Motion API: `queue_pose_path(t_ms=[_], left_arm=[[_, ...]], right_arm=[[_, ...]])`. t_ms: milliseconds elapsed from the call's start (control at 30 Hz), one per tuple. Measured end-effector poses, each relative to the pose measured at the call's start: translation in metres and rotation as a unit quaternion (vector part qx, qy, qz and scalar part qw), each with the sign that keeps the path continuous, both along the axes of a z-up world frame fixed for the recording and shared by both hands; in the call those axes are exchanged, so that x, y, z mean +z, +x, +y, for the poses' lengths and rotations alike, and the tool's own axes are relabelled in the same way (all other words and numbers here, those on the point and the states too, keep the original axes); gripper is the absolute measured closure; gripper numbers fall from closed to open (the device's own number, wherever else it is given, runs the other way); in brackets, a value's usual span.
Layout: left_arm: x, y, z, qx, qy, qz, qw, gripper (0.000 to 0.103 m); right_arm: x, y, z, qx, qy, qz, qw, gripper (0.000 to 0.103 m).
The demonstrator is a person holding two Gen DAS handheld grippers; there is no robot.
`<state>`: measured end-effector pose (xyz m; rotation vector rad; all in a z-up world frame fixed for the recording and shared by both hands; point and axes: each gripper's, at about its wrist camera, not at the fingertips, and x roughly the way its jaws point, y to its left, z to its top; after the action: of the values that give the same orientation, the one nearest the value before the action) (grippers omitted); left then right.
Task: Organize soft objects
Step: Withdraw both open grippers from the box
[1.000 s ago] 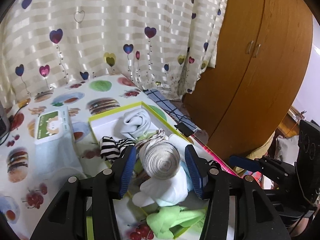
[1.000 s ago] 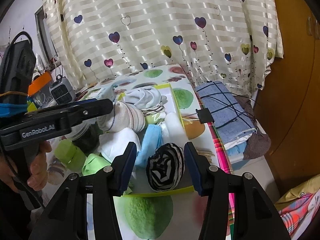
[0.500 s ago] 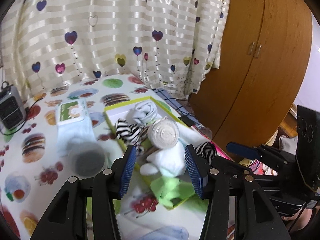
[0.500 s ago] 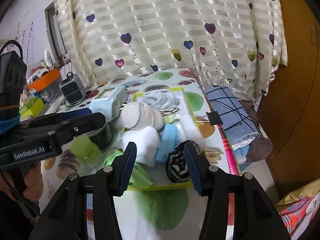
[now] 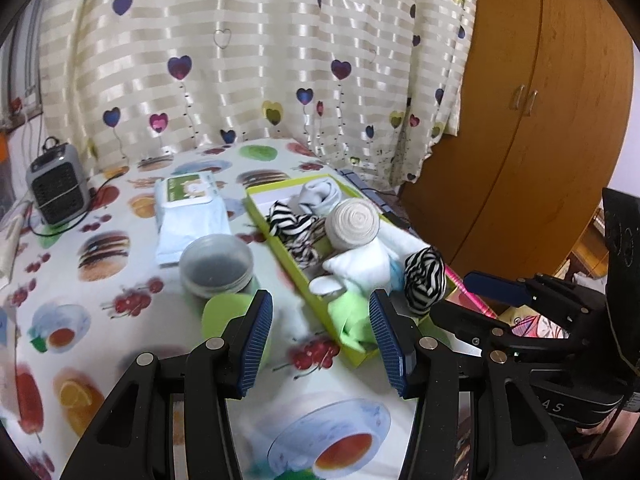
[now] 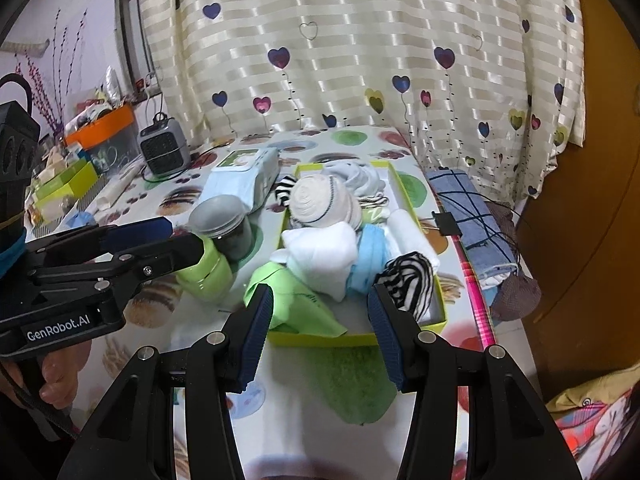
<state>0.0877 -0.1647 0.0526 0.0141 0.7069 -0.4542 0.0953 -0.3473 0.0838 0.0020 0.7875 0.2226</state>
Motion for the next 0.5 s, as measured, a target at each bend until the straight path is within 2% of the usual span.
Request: queue_pose_path(t_ms=[500], left_arm=[[-0.005, -0.016, 0.017, 0.03, 0.005, 0.007, 0.9995, 0.053]], right_arm=[[0.0, -0.012, 0.019, 0.016, -0.011, 0.0, 1.0, 0.052]])
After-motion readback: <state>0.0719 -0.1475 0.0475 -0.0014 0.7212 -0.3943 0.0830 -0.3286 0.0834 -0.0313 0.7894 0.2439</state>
